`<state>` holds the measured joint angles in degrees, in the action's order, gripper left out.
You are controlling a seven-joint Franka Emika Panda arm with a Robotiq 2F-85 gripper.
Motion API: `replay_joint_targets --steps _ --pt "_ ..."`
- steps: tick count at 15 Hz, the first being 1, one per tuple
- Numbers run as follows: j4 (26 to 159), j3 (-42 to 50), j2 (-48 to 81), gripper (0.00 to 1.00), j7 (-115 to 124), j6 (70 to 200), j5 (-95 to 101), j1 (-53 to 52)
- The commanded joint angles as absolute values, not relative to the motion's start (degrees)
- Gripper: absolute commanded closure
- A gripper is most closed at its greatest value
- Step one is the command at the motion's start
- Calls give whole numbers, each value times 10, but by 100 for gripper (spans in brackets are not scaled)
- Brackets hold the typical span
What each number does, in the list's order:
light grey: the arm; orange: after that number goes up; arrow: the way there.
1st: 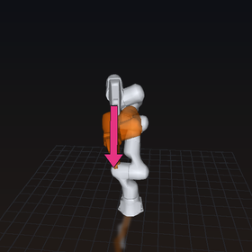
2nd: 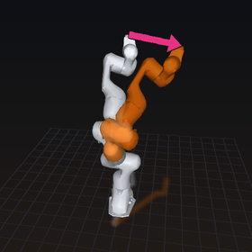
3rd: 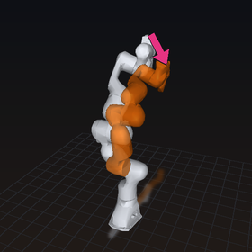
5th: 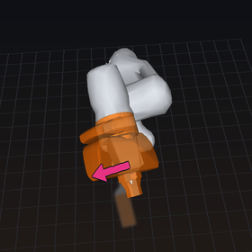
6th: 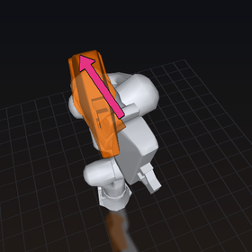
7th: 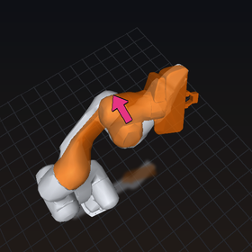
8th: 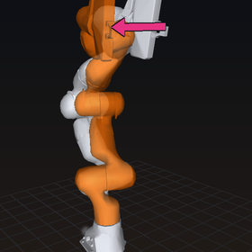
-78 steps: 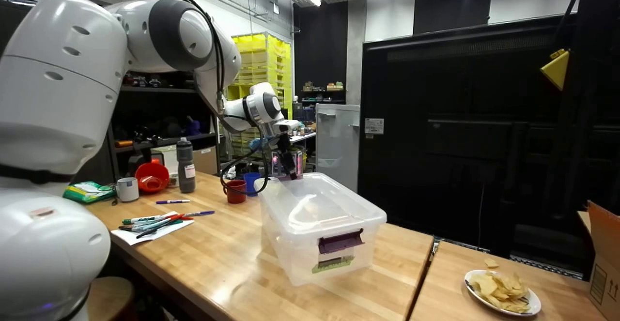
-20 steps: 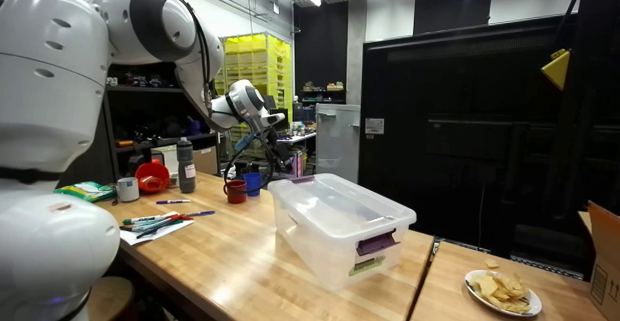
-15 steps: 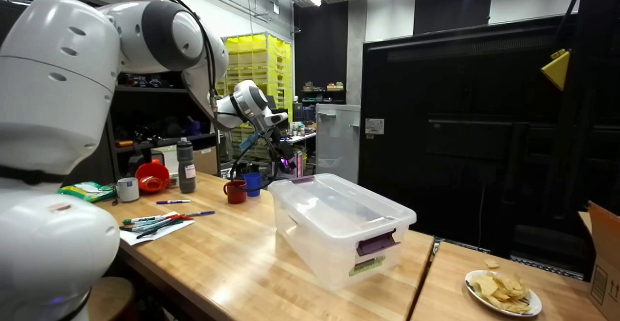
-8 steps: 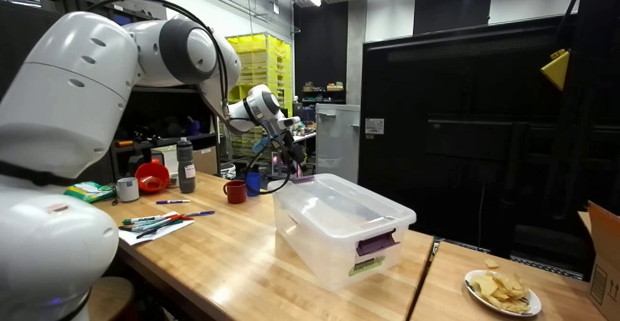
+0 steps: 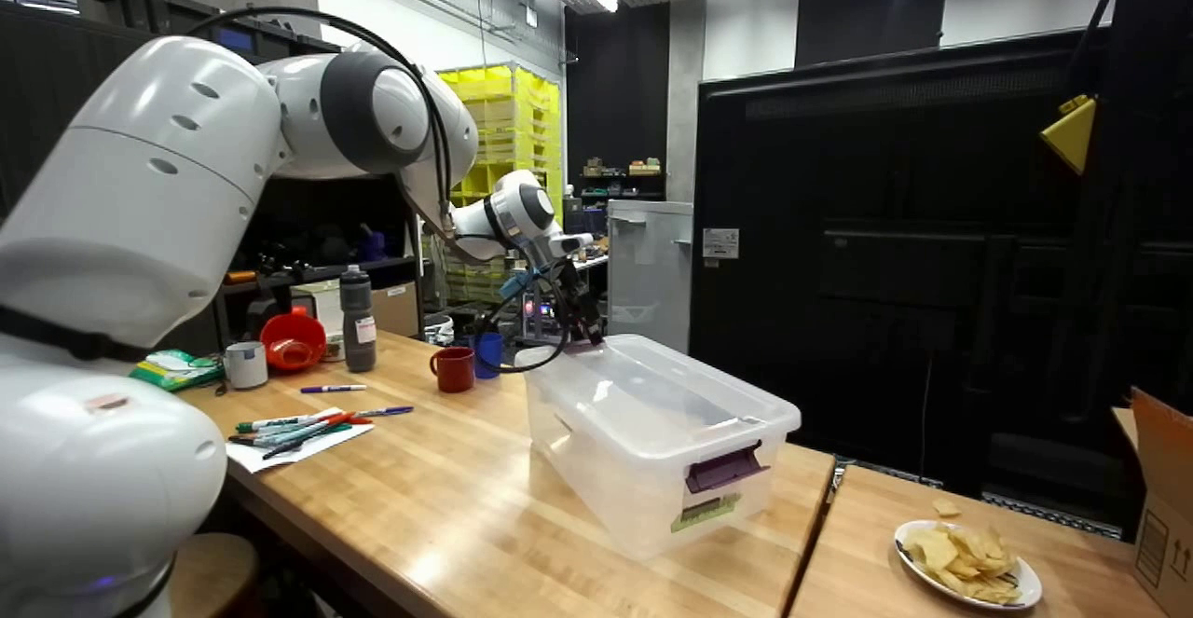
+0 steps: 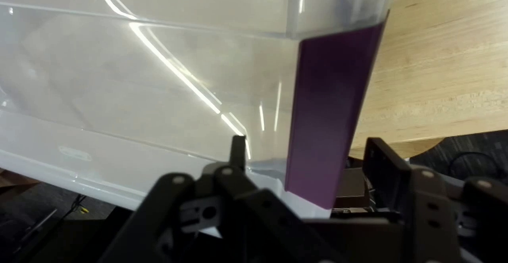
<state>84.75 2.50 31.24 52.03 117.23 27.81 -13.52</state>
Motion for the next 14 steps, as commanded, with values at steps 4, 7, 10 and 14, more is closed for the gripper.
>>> replay_joint_targets --steps 4,7,10,14 --pt "831 33 323 79 512 1156 269 -144" --pt "839 43 316 84 537 1154 292 -157" --pt "882 74 289 84 645 1170 385 -201" --pt "946 67 246 84 800 1150 529 -244"
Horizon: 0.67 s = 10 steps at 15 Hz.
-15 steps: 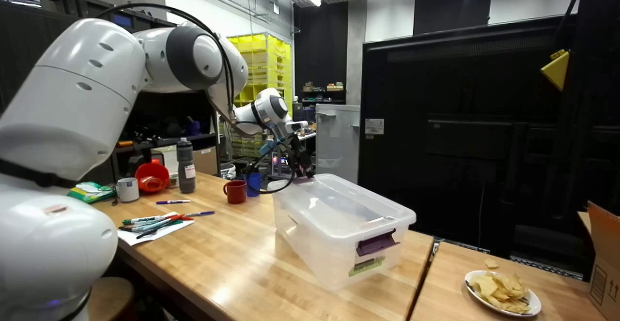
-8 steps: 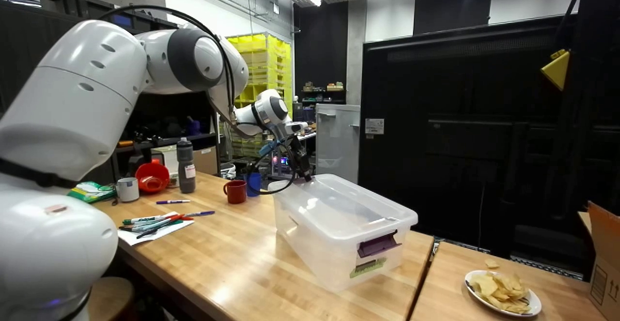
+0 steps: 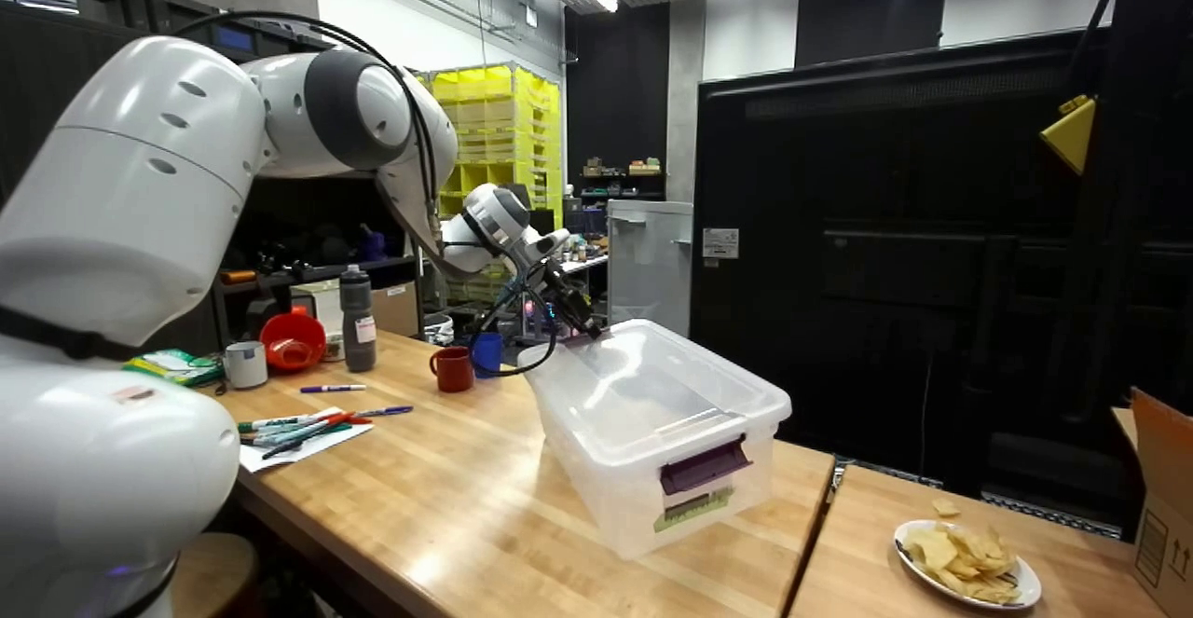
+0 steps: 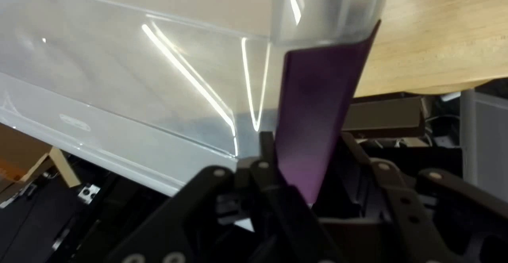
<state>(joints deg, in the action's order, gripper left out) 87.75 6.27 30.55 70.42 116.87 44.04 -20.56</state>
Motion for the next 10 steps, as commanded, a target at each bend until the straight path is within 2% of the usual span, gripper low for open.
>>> replay_joint_targets --steps 1,5,10 --pt "959 60 236 84 841 1137 565 -251" --pt "1010 15 202 84 990 1045 691 -268" --pt "1025 -53 229 84 1086 880 794 -270"
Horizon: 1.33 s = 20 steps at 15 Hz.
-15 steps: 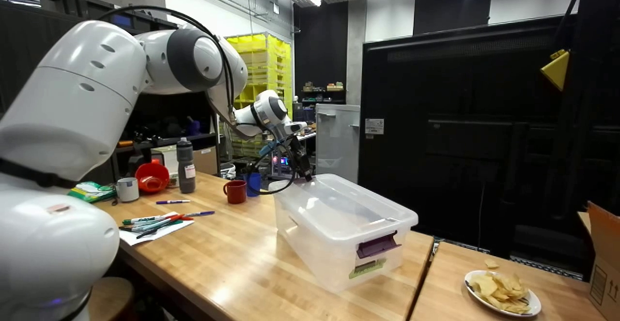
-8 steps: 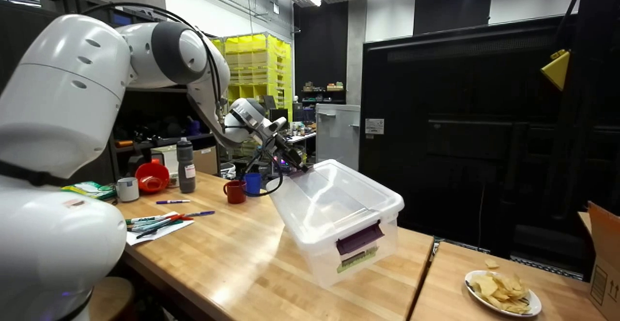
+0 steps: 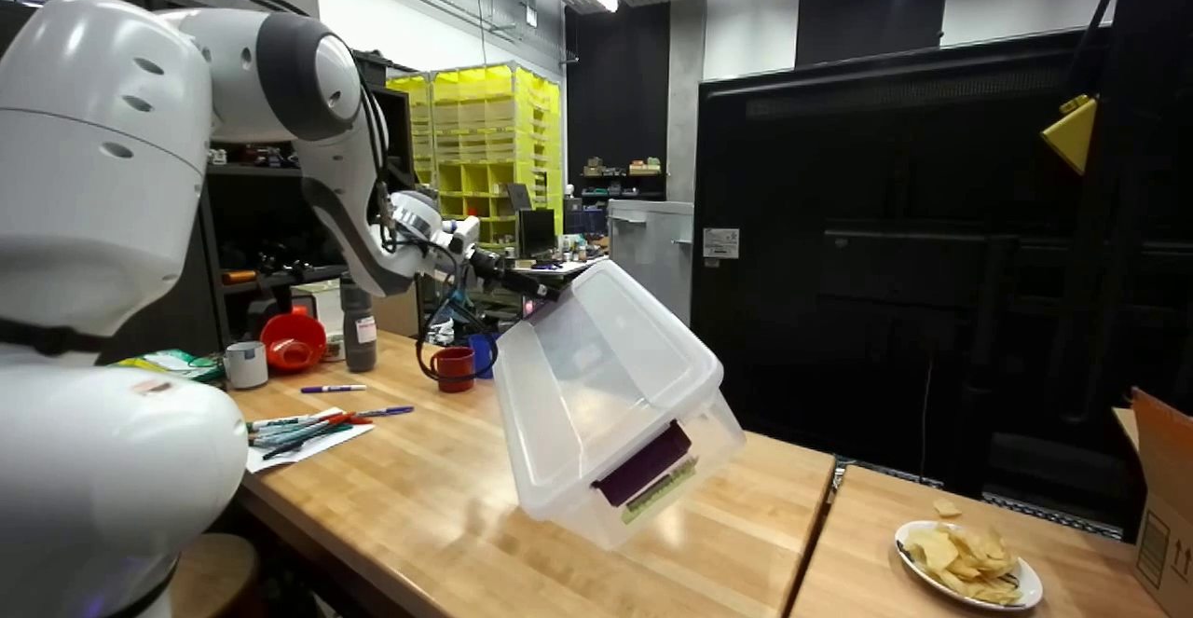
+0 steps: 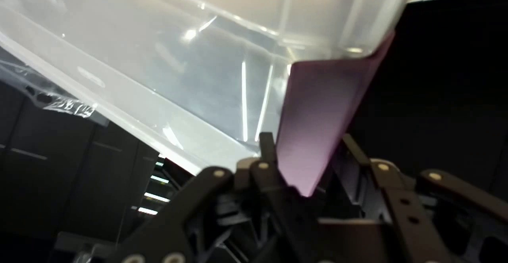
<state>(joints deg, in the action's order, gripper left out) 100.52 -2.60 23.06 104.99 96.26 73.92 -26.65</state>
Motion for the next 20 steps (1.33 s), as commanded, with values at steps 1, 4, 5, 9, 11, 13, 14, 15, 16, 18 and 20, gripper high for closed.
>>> replay_joint_targets --steps 1,4,5,9,11,13,14,15,16,18,20 --pt "1028 -62 238 84 1097 851 812 -269" --pt "1036 -84 264 84 1117 769 863 -270" --pt "1038 -88 272 84 1120 742 878 -271" --pt "1040 -100 307 84 1121 641 941 -275" --pt "1039 -101 324 84 1113 597 975 -275" --pt "1041 -101 340 84 1102 549 1008 -277" --pt "1043 -99 347 84 1094 526 1029 -278" --pt "1044 -98 354 84 1082 503 1051 -279" --pt "1046 -96 359 84 1069 480 1074 -279" --pt "1047 -95 369 84 1042 447 1114 -276" --pt "1047 -97 377 84 1018 427 1143 -273"
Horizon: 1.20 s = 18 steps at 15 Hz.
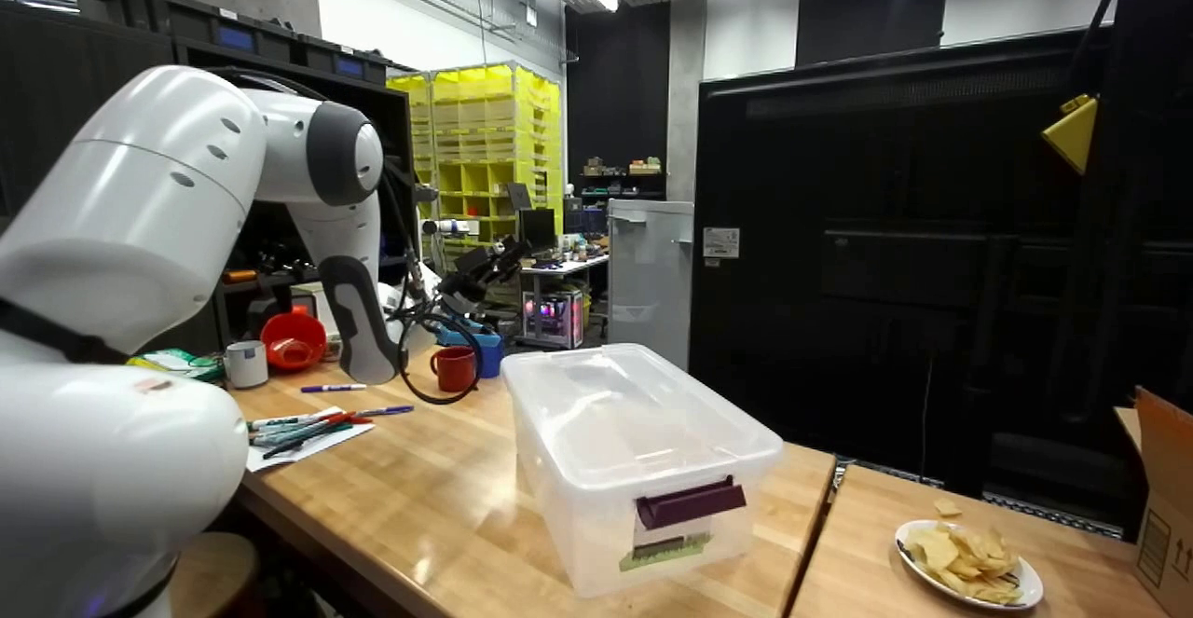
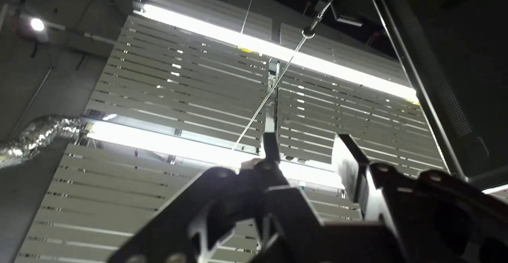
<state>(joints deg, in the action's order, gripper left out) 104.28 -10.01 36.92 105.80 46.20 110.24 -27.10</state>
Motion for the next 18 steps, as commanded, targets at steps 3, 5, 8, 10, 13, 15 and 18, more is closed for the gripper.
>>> replay_joint_targets --steps 3,5,8,10,13,15,18 --pt "1051 -116 371 84 988 447 1155 -259" --pt "1066 -151 344 84 990 517 1130 -236" --pt "1077 -183 314 84 1017 598 1110 -213" --pt "1085 -197 287 84 1024 660 1095 -198" --pt "1102 -209 231 84 1028 768 1063 -174" --pt "1109 -209 193 84 1024 847 1037 -158" --pt "1117 -199 141 84 1022 981 997 -133"
